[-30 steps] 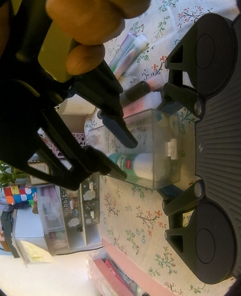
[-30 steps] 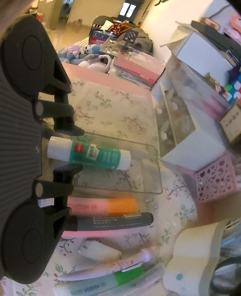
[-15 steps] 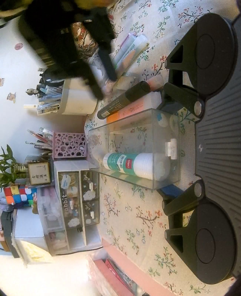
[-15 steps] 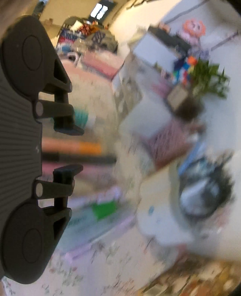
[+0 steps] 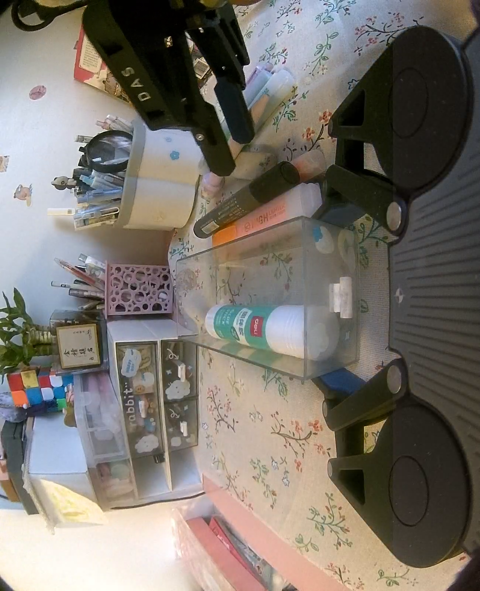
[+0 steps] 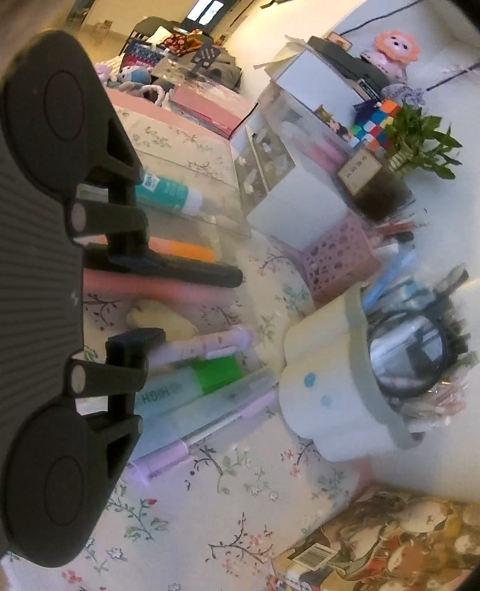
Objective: Organize stationery
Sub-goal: 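Carry the glue stick with the right gripper and lay it in the box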
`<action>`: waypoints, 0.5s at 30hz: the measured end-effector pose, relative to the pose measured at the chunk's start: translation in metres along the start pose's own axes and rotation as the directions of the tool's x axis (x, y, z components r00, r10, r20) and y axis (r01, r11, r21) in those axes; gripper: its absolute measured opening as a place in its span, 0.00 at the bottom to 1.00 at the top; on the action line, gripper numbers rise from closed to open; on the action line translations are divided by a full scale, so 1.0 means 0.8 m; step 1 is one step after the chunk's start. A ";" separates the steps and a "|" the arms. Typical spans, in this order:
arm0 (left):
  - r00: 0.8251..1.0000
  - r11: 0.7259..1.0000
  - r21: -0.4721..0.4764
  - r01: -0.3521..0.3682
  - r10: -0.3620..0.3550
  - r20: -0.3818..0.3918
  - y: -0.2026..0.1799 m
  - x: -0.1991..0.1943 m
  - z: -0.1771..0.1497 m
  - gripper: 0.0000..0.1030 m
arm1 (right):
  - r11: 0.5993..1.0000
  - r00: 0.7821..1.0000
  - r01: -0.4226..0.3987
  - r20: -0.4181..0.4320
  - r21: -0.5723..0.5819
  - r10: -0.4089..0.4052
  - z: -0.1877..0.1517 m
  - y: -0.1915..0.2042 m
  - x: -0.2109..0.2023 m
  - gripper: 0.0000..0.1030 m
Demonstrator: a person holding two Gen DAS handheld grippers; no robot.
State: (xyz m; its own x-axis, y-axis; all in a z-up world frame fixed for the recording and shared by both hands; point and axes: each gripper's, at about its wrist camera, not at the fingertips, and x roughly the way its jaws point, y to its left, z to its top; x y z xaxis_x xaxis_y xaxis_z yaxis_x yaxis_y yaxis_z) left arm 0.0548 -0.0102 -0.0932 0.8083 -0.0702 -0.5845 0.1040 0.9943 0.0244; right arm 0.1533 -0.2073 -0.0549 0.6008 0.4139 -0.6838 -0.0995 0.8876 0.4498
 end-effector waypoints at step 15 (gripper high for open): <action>1.000 1.000 0.001 0.000 0.000 0.001 0.000 0.000 0.000 0.70 | 1.000 1.000 -0.007 -0.016 -0.025 0.007 0.009 0.019 0.014 0.01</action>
State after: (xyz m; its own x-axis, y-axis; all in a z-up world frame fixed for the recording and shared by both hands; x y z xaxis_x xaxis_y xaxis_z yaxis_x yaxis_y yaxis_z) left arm 0.0547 -0.0104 -0.0932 0.8087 -0.0703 -0.5841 0.1047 0.9942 0.0254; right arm 0.1639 -0.1907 -0.0515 0.5873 0.4230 -0.6900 -0.1235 0.8894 0.4401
